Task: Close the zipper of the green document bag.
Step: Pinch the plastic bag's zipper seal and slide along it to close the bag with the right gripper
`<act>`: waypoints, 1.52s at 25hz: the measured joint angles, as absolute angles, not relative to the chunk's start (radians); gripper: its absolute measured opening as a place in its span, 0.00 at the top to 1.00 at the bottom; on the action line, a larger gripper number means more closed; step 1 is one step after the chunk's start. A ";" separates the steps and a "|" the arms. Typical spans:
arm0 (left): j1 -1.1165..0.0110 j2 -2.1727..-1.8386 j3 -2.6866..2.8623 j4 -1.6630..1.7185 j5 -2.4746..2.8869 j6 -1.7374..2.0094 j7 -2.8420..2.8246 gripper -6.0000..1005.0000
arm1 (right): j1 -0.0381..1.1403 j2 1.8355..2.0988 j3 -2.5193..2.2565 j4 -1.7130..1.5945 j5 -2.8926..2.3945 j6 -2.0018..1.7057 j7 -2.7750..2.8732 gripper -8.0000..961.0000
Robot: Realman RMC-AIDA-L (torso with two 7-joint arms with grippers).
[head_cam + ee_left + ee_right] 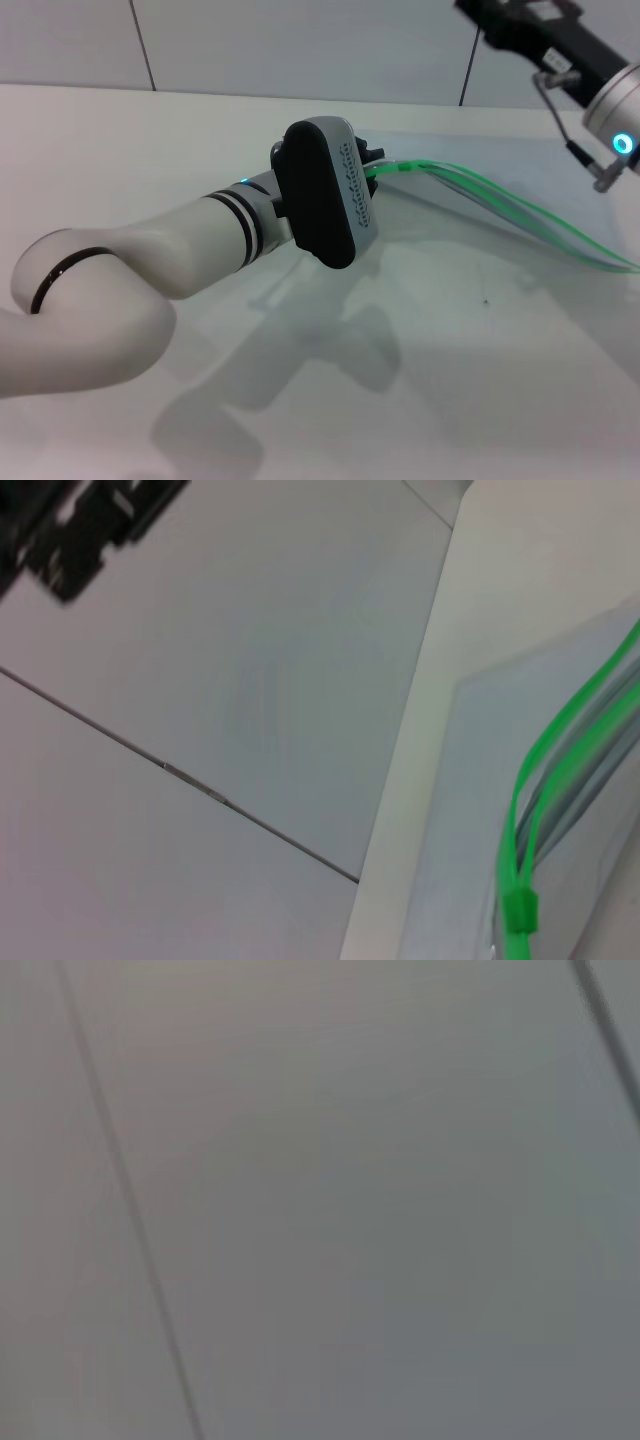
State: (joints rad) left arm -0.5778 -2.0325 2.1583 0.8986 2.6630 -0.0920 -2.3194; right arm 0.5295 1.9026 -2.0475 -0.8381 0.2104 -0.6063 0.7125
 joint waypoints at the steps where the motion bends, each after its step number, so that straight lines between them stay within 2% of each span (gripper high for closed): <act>1: -0.578 -2.033 2.158 0.898 2.663 -0.092 -2.319 0.94 | 0.537 1.903 -2.045 -0.829 0.169 -0.605 0.736 0.37; 4: -0.576 -2.033 2.158 0.898 2.663 -0.092 -2.319 0.94 | 0.552 1.898 -2.040 -0.821 0.054 -0.586 0.808 0.37; 11: -0.575 -2.033 2.157 0.898 2.663 -0.092 -2.319 0.94 | 0.553 1.846 -2.009 -0.819 -0.269 -0.674 1.097 0.37; 18: -0.572 -2.032 2.155 0.902 2.662 -0.092 -2.319 0.94 | 0.546 1.852 -1.911 -0.835 -0.691 -0.712 1.199 0.37; 22: -0.570 -2.031 2.155 0.906 2.661 -0.092 -2.323 0.94 | 0.539 1.880 -1.838 -0.845 -0.915 -0.711 1.217 0.37; 24: -0.569 -2.031 2.155 0.907 2.661 -0.092 -2.328 0.94 | 0.522 1.904 -1.792 -0.865 -1.015 -0.715 1.217 0.37; 27: -0.567 -2.031 2.155 0.911 2.661 -0.092 -2.335 0.94 | 0.467 1.949 -1.707 -0.945 -1.182 -0.715 1.213 0.37; 30: -0.563 -2.029 2.154 0.923 2.661 -0.092 -2.351 0.94 | 0.414 2.008 -1.609 -1.023 -1.349 -0.725 1.213 0.37; 31: -0.562 -2.028 2.151 0.925 2.661 -0.091 -2.358 0.94 | 0.402 2.018 -1.586 -1.041 -1.383 -0.732 1.213 0.37; 33: -0.562 -2.028 2.147 0.935 2.661 -0.090 -2.369 0.94 | 0.387 2.026 -1.562 -1.064 -1.416 -0.756 1.214 0.37; 38: -0.556 -2.028 2.146 0.954 2.661 -0.082 -2.392 0.94 | 0.389 2.024 -1.520 -1.058 -1.417 -0.815 1.219 0.37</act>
State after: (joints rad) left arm -0.5556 -2.0278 2.1461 0.9543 2.6614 -0.0818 -2.3915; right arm 0.3891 2.0243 -1.5195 -1.0578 -1.4168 -0.8147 1.2188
